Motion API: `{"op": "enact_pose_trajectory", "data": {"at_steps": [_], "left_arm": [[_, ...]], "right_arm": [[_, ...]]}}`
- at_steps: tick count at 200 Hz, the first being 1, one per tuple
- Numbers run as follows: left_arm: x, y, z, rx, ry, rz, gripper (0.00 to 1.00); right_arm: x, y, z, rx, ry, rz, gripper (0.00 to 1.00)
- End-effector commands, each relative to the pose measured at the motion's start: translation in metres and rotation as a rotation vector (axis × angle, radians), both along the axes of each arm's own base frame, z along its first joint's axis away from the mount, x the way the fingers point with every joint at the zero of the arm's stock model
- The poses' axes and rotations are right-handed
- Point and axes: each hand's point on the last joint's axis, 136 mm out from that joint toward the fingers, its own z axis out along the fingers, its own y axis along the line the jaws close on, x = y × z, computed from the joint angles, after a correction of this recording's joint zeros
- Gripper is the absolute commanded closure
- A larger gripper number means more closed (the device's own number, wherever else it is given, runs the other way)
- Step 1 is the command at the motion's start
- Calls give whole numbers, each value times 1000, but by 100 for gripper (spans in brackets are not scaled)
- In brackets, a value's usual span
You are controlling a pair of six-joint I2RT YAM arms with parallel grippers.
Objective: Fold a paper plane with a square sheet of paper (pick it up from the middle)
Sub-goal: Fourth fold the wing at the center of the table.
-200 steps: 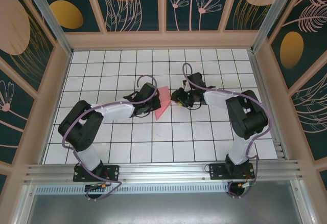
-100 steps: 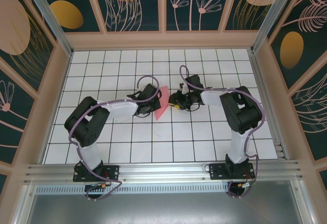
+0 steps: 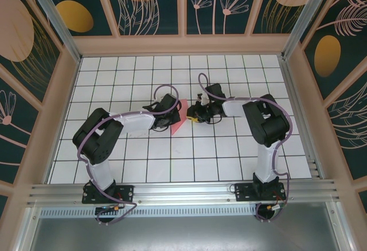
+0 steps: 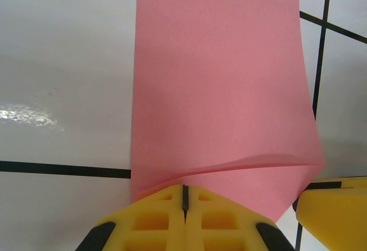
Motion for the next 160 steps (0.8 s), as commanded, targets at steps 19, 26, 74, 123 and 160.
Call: {"op": "enact_pose_trajectory", "data": {"at_steps": [19, 26, 74, 123, 160], "left_arm": [[3, 1, 3, 22, -1, 3, 95], [3, 1, 4, 23, -3, 2, 95], [3, 3, 4, 26, -3, 3, 95], [2, 3, 2, 29, 1, 5, 95], [0, 4, 0, 34, 7, 3, 95]], "right_arm": [[12, 2, 17, 11, -68, -6, 72], [12, 3, 17, 13, -68, -4, 71], [9, 10, 15, 52, -51, 14, 71], [8, 13, 21, 80, -69, 24, 72], [7, 14, 29, 104, -96, 26, 63]]}}
